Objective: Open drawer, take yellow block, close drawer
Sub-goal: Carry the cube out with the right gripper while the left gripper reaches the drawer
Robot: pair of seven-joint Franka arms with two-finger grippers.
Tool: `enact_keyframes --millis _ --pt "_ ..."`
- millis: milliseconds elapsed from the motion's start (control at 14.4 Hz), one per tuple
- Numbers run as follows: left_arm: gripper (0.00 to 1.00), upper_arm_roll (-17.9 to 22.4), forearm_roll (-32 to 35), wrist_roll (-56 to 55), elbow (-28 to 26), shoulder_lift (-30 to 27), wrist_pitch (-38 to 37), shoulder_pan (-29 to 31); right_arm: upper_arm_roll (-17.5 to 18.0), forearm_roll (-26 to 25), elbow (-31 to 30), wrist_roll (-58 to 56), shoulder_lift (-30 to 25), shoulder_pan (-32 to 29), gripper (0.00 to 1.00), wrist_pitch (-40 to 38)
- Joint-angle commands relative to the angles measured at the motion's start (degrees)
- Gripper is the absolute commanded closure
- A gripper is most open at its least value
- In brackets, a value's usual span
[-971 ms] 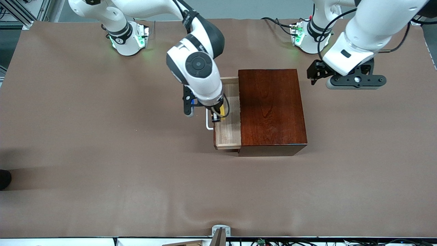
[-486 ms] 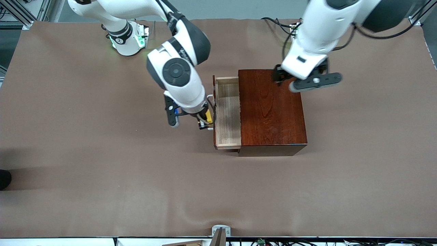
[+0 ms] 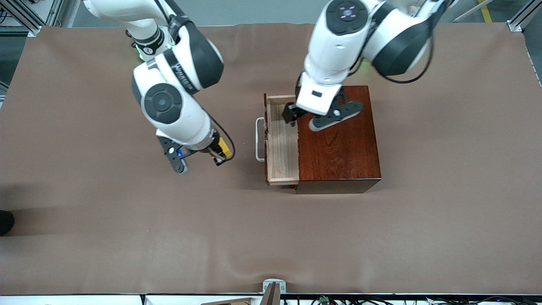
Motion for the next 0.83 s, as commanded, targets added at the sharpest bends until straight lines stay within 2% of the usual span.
enact_keyframes --millis 0,139,277,624,763 --pt "0.0 0.5 4.0 -9.9 7.7 6.6 1.7 -4.3 0.9 -0.7 -1.2 -8.1 -2.4 -3.8 1.0 -1.4" --pt "0.0 1.0 6.7 -15.8 9.6 10.0 5.3 -7.0 0.8 -0.9 -1.3 -14.9 -2.7 -6.2 1.0 -2.3" --pt "0.0 3.4 8.3 -20.9 9.7 12.2 10.4 -10.6 0.8 -3.3 -1.4 -22.7 -3.0 -8.6 1.0 -2.6" --pt "0.0 20.3 8.6 -32.6 12.7 18.6 20.3 -27.8 0.8 -3.8 -2.9 -35.9 -2.9 -14.7 1.0 -2.4" --pt "0.0 24.2 8.5 -40.2 15.4 23.2 23.7 -31.4 0.8 -3.8 -3.5 -41.4 -2.6 -16.9 1.0 -1.9"
